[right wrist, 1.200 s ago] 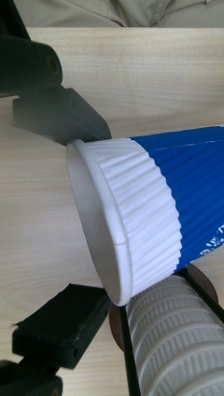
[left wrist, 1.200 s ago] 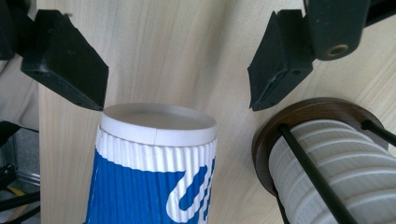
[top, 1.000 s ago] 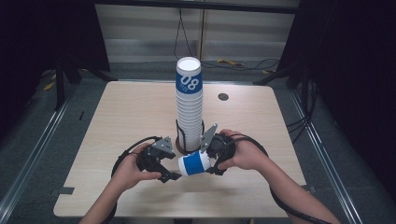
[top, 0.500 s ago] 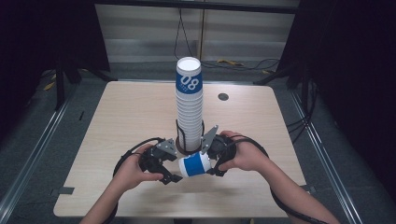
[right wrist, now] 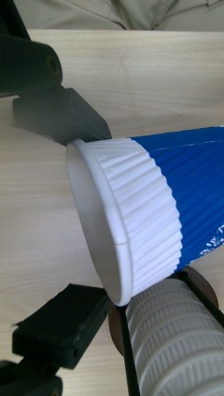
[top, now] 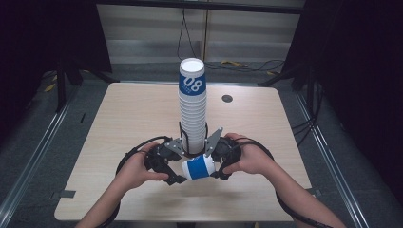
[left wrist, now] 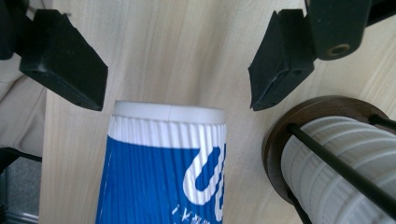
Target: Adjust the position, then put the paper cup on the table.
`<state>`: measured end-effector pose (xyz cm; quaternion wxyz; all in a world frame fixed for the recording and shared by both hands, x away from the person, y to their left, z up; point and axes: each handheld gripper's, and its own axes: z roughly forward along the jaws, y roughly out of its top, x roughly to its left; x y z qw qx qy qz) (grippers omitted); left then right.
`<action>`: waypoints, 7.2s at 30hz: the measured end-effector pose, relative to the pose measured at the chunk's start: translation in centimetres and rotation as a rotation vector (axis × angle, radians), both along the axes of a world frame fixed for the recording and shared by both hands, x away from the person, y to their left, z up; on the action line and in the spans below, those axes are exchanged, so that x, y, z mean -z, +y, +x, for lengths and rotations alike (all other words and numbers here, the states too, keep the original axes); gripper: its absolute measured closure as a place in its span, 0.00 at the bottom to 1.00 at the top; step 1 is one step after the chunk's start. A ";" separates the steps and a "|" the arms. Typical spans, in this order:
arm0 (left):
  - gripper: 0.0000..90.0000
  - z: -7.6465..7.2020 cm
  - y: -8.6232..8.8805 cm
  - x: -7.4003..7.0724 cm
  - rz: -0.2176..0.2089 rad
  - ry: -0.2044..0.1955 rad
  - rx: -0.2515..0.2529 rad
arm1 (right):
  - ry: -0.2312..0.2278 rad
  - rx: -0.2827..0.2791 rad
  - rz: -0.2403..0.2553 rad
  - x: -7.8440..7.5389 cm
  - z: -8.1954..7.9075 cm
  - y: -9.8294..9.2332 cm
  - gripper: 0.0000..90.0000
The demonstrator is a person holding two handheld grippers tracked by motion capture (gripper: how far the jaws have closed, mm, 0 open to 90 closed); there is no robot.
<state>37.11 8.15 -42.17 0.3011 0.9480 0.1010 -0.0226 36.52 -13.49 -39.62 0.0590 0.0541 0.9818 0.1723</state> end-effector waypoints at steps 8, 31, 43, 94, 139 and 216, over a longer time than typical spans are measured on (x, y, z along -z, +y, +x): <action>0.21 0.0 -0.9 -0.1 0.021 -0.001 0.020 | -0.009 0.002 0.001 -0.2 -0.1 0.0 0.24; 0.18 0.3 -2.8 -0.8 -0.006 0.025 0.040 | -0.001 -0.008 0.032 -0.3 -0.1 0.3 0.23; 0.17 0.4 -3.5 -0.6 -0.022 0.023 0.032 | 0.002 -0.008 0.040 -0.3 -0.2 0.3 0.23; 0.30 1.1 0.7 0.8 -0.221 -0.002 -0.038 | 0.033 0.094 0.288 0.9 -0.1 -2.0 0.16; 0.29 0.6 0.4 2.7 -0.347 0.053 0.002 | 0.074 0.127 0.429 1.5 0.3 -1.3 0.14; 0.19 0.7 5.4 4.2 -0.156 -0.012 -0.111 | 0.060 0.303 0.355 6.7 -2.5 -10.1 0.14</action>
